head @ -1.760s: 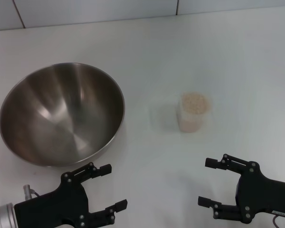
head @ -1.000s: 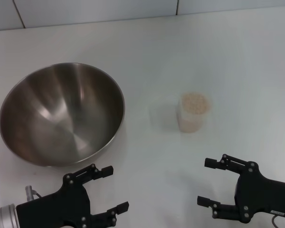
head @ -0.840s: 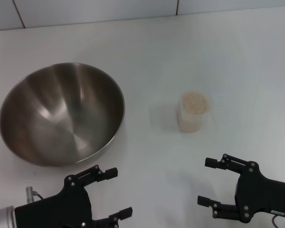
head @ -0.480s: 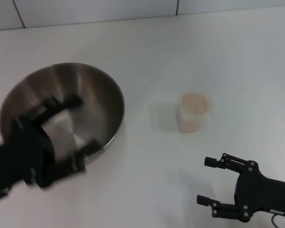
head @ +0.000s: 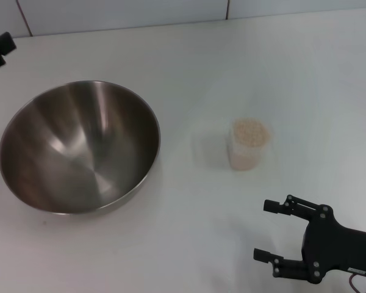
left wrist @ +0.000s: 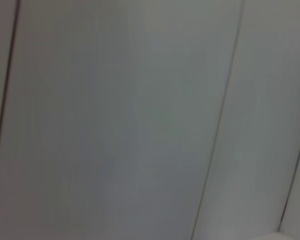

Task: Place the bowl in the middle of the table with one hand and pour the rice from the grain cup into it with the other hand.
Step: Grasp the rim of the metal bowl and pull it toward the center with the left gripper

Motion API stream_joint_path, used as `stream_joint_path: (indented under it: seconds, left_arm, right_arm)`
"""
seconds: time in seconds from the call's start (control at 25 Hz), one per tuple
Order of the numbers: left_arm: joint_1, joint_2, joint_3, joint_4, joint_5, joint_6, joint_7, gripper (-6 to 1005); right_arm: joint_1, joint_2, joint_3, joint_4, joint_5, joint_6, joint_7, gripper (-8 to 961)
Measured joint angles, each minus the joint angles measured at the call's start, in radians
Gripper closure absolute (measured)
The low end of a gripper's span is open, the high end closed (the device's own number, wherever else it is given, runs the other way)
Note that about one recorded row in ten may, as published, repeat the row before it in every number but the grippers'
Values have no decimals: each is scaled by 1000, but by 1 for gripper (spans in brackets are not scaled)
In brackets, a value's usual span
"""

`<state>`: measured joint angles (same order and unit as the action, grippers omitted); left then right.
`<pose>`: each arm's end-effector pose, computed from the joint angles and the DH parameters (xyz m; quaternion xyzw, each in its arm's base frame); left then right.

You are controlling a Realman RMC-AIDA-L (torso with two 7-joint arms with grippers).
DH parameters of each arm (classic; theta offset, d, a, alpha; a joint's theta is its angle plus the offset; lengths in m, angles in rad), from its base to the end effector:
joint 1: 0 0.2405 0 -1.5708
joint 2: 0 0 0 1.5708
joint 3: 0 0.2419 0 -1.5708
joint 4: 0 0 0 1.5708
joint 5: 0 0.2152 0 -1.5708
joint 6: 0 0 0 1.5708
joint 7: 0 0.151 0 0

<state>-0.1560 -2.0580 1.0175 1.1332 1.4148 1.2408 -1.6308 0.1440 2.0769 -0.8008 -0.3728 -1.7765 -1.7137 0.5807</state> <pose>-0.2518 0.3288 0.0936 -0.8364 -0.2647 -0.3452 0.3334 0.3199 0.1798 -0.0358 -0.9245 0.0908 0.3103 0.2018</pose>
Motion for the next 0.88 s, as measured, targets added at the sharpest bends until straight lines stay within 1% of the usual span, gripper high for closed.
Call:
stream_joint_path:
  seconds: [0.04, 0.12, 0.16, 0.2, 0.28, 0.32, 0.36, 0.48, 0.52, 0.56, 0.68, 0.76, 0.88]
  left_arm:
    - [-2, 0, -5, 18, 45, -9, -51, 246]
    - [-15, 2, -24, 82, 195, -24, -216, 245]
    - [-31, 1, -38, 121, 334, -24, -351, 245]
    - [-31, 1, -38, 121, 334, -24, -351, 244]
    - [-44, 0, -44, 134, 433, -21, -446, 243]
    - [-44, 0, -44, 134, 433, -21, -446, 242]
    - [-55, 0, -44, 133, 502, -14, -503, 241]
    - [-73, -1, -45, 107, 573, -9, -532, 239]
    - [-73, -1, -45, 107, 573, -9, -532, 238]
    - [-97, -1, -49, 72, 640, -8, -548, 237]
    - [-107, -1, -49, 60, 664, -5, -550, 234]
    - [-132, -2, -49, 26, 700, 8, -550, 243]
    - [-149, -2, -49, 0, 715, 16, -550, 255]
  right_arm:
    - [0, 0, 0, 0, 1, -1, 0, 155]
    - [0, 0, 0, 0, 2, -2, 0, 155]
    - [0, 0, 0, -1, 3, -3, 0, 155]
    - [0, 0, 0, -1, 3, -3, 0, 155]
    - [0, 0, 0, -5, 4, -4, 0, 155]
    - [0, 0, 0, -7, 4, -4, 1, 155]
    - [0, 0, 0, -10, 4, -5, 3, 155]
    - [1, 0, 0, -11, 4, -6, 4, 155]
    - [1, 0, 0, -11, 4, -6, 4, 155]
    - [2, 0, 0, -11, 4, -7, 4, 155]
    - [2, 0, 0, -11, 4, -7, 4, 156]
    - [2, 0, 0, -11, 1, -3, 4, 156]
    - [2, 0, 0, -11, 0, 0, 4, 156]
